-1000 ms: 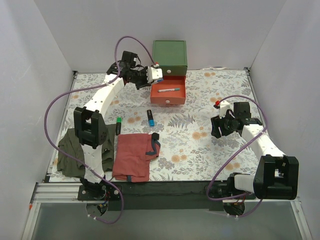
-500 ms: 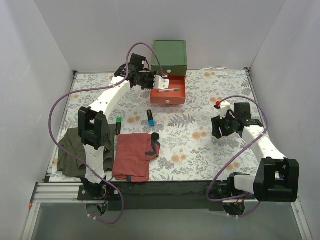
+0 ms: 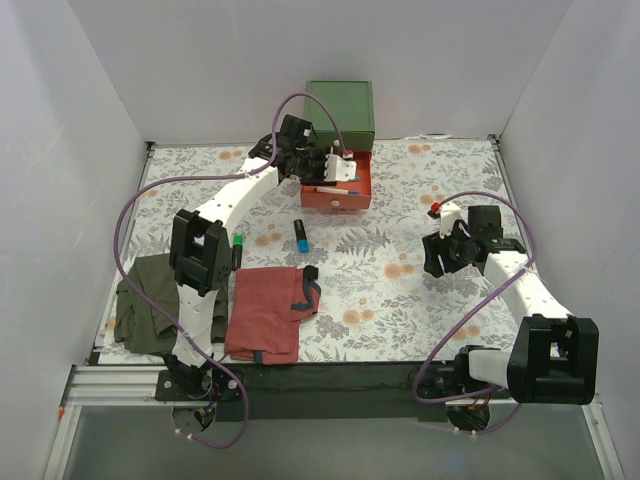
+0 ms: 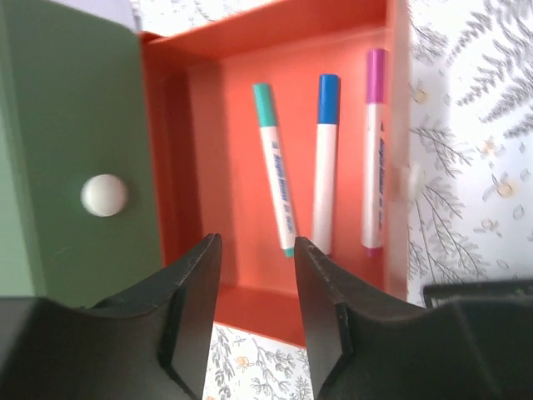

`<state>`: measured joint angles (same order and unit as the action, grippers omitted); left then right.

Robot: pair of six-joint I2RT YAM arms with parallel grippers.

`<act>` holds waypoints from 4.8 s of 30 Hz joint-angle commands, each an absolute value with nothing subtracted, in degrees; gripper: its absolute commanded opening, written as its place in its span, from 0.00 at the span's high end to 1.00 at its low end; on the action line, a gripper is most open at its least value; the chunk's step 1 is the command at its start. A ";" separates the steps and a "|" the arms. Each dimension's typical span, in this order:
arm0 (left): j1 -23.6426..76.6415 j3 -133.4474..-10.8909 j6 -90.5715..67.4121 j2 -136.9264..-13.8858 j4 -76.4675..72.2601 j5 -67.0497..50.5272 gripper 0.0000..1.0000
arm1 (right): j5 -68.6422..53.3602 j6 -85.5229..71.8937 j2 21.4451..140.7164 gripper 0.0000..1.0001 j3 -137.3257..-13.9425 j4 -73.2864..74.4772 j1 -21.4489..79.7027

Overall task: Sort the stationery into containers
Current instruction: Place the pen in the drawer, then close the drawer in the storage box, then move the storage box to the center of the board.

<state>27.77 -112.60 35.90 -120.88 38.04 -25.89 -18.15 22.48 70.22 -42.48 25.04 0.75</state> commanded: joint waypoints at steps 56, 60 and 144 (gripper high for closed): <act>1.32 -87.54 -54.84 -105.20 14.24 -28.91 1.00 | -11.00 21.36 123.57 0.95 -107.75 4.66 23.99; 1.41 -88.15 -55.72 -107.13 12.66 -29.97 1.00 | -5.55 21.10 126.20 0.94 -109.60 1.06 24.43; 24.00 -91.15 -57.04 -115.33 -1.85 -23.35 0.47 | -31.46 -15.39 102.48 0.67 -77.08 -3.26 6.25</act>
<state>25.87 -93.34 -59.20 -126.48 -5.45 -35.59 -31.09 -15.22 107.46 -77.67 -2.94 10.33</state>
